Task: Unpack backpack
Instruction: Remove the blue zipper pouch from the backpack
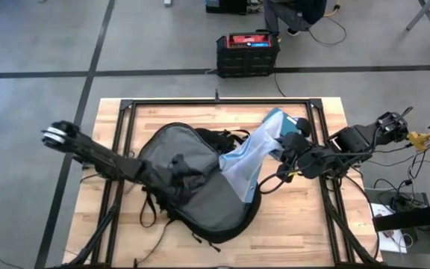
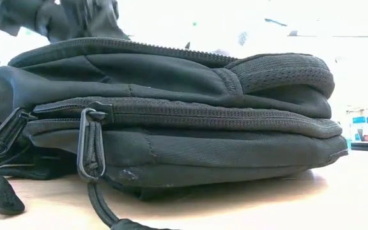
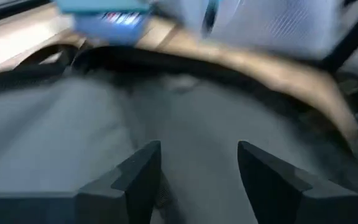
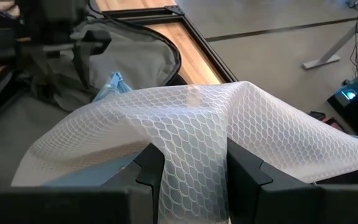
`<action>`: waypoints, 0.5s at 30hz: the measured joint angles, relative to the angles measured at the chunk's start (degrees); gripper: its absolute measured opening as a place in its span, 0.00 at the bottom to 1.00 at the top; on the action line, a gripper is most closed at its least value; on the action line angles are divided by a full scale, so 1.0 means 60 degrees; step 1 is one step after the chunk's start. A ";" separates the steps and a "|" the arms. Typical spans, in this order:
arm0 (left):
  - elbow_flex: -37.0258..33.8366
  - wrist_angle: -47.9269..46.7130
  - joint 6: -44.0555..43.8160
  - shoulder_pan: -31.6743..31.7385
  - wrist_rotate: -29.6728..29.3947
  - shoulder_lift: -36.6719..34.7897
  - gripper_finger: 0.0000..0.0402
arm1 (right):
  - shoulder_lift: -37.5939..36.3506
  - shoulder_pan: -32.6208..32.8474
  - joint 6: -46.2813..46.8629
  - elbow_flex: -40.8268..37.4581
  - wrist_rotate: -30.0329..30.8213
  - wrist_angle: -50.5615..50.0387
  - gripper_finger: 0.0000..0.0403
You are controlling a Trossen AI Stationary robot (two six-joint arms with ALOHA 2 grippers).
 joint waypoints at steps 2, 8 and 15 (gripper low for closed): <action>0.0055 -0.0315 -0.0156 0.0048 -0.0487 0.0502 0.42 | 0.0012 0.0000 0.0079 -0.0012 -0.0039 -0.0049 0.23; 0.0511 -0.3513 -0.1147 0.0627 -0.2922 0.0637 0.32 | 0.0018 0.0004 0.0141 -0.0079 -0.0096 -0.0026 0.23; 0.0637 -0.5616 -0.1881 0.2042 -0.4936 -0.0345 0.22 | 0.0290 0.0004 0.0344 -0.0450 -0.0253 -0.0031 0.23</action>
